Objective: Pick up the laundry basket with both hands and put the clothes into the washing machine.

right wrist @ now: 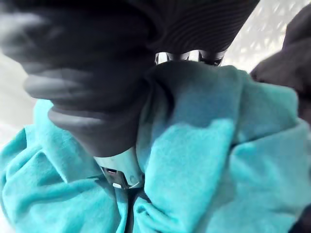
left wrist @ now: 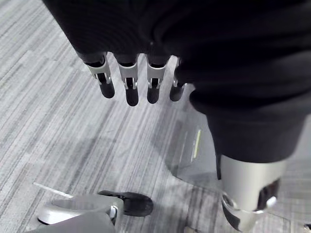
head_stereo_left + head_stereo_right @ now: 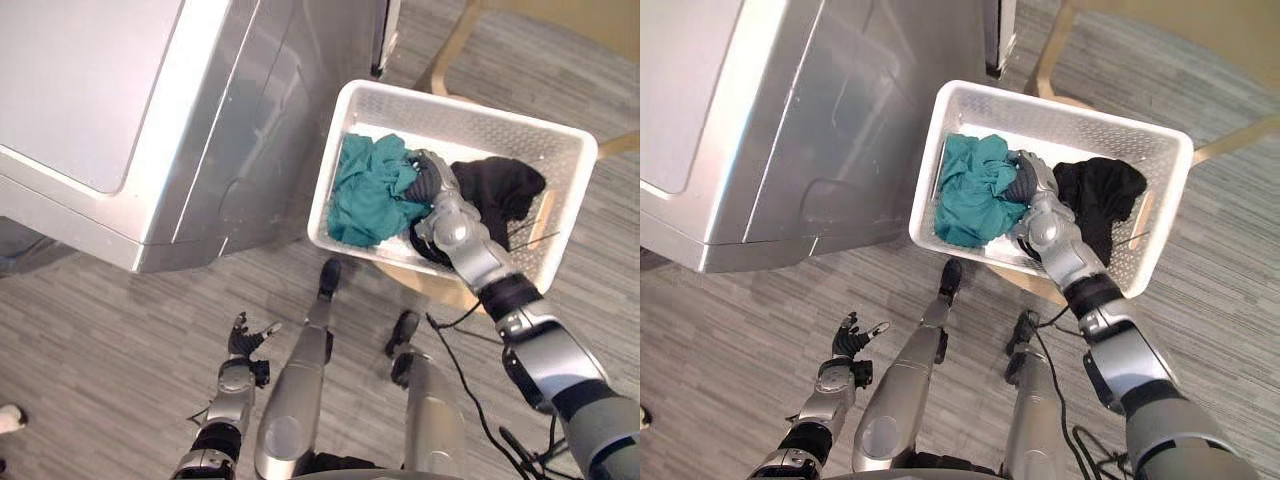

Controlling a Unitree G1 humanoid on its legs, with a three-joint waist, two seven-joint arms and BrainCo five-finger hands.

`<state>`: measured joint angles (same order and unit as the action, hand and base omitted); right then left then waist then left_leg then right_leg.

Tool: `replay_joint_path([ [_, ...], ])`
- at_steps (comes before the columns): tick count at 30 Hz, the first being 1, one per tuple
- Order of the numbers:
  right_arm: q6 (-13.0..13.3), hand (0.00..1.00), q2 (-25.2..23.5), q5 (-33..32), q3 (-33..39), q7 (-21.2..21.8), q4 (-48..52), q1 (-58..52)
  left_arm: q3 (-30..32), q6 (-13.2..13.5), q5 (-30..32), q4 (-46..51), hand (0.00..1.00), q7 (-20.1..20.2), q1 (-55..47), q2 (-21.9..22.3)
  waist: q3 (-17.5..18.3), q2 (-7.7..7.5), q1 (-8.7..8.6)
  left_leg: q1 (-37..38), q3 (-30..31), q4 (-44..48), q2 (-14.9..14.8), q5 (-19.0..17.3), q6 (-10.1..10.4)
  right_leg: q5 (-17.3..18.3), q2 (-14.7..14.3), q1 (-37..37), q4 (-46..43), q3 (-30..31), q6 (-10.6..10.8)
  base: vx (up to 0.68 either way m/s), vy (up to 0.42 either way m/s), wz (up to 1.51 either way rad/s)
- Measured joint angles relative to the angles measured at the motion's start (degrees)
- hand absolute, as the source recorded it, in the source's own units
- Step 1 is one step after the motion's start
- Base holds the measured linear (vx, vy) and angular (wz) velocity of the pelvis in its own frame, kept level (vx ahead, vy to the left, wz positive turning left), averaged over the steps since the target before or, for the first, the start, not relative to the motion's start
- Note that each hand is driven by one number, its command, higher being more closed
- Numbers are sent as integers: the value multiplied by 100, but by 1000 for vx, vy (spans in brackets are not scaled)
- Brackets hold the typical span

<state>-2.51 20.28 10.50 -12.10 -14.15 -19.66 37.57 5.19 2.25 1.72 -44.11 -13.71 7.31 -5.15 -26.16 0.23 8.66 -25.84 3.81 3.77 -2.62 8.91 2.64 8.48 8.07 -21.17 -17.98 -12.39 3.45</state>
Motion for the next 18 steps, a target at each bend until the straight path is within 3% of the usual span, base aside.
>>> replay_joint_path([
  [3, 158, 100, -600, -504, 488, -3, 755, -1063, 44, -127, 0, -141, 0, 12, -276, -222, 358, -344, -119, 479, -98, -244, -77, -27, 29, -7, -116, 402, 309, 141, -3, -24, -20, -25],
  [6, 276, 100, -968, -910, 689, 81, 1174, -1781, 169, -208, -1, -292, 0, 118, -491, -236, 681, -466, -202, 870, -203, -481, -97, -37, 42, -75, -146, 749, 564, 181, 7, 52, -3, -16],
  [12, 651, 100, -1569, -1732, 809, 520, 1971, -2897, 417, -319, -2, -352, 0, 130, -1001, -230, 1483, -457, -372, 1749, -557, -903, -86, -38, 16, -297, -201, 1463, 1124, 496, 67, 94, 5, -27],
  [14, 680, 100, -1657, -1898, 818, 645, 2128, -3112, 456, -317, -6, -305, 0, 131, -1125, -232, 1557, -428, -411, 1920, -602, -869, -66, -109, 33, -337, -199, 1585, 1117, 613, 70, 62, 10, -33],
  [17, 753, 100, -1761, -2013, 930, 702, 2188, -3566, 451, -320, -140, 44, 0, 180, -1190, -157, 1556, -375, -494, 1820, -481, -259, -89, -383, -65, -295, -200, 1614, 585, 725, 133, 2, 18, 13],
  [18, 752, 100, -1767, -2000, 1035, 690, 2366, -3781, 444, -301, -195, 325, 0, 232, -1178, -97, 1545, -337, -518, 1707, -298, -82, -113, -468, -109, 66, -182, 1471, -150, 969, 303, -71, -26, 69],
])
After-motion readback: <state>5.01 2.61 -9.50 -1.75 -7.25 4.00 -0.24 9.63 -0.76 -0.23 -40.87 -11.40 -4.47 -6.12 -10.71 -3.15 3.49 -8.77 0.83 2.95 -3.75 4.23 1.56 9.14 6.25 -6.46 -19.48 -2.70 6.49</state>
